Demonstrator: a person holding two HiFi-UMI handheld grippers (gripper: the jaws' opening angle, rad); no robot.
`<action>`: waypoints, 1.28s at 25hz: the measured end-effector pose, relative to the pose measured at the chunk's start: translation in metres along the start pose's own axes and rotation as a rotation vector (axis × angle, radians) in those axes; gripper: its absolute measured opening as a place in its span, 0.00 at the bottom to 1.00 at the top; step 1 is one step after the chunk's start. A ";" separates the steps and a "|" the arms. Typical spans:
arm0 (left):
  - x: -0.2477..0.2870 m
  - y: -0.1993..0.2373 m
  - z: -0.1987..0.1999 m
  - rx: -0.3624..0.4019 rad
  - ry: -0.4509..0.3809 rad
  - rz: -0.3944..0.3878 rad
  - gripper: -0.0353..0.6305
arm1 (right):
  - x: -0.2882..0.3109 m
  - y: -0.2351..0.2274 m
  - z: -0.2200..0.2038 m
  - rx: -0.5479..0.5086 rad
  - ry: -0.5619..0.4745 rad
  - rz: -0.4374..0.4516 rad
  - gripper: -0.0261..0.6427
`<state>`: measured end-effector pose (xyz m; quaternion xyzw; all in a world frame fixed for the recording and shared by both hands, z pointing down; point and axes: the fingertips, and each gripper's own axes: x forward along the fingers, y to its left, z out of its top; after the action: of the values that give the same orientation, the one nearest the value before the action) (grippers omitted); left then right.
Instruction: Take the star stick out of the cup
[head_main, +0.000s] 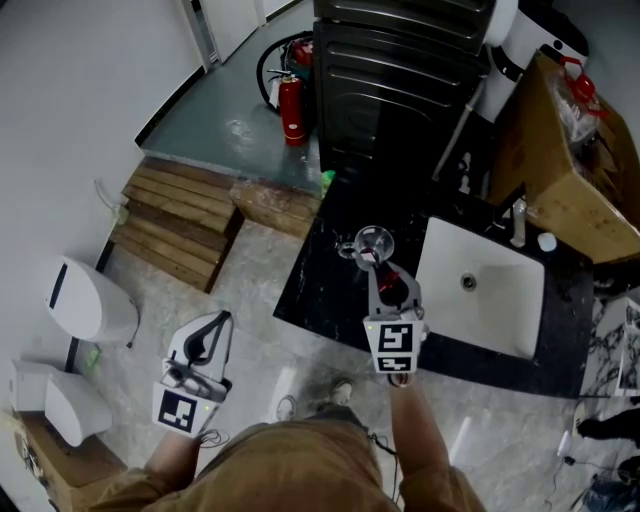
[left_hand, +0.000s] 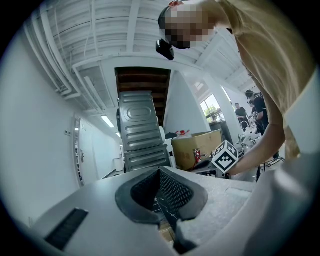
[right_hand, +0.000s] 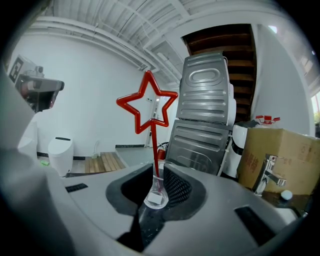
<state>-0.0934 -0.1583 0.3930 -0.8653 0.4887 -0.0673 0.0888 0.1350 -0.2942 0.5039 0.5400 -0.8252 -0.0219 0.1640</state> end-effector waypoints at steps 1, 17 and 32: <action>0.000 0.001 0.000 0.001 0.000 0.001 0.05 | 0.001 0.000 0.000 0.000 -0.002 0.001 0.13; 0.000 0.003 0.000 0.003 0.008 0.012 0.05 | 0.003 0.000 -0.003 -0.003 0.007 0.002 0.10; -0.002 0.005 0.000 0.000 0.014 0.024 0.05 | 0.008 -0.002 -0.006 0.026 0.003 -0.007 0.08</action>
<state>-0.0986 -0.1591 0.3917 -0.8588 0.4998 -0.0724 0.0861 0.1358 -0.3011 0.5106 0.5450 -0.8233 -0.0108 0.1582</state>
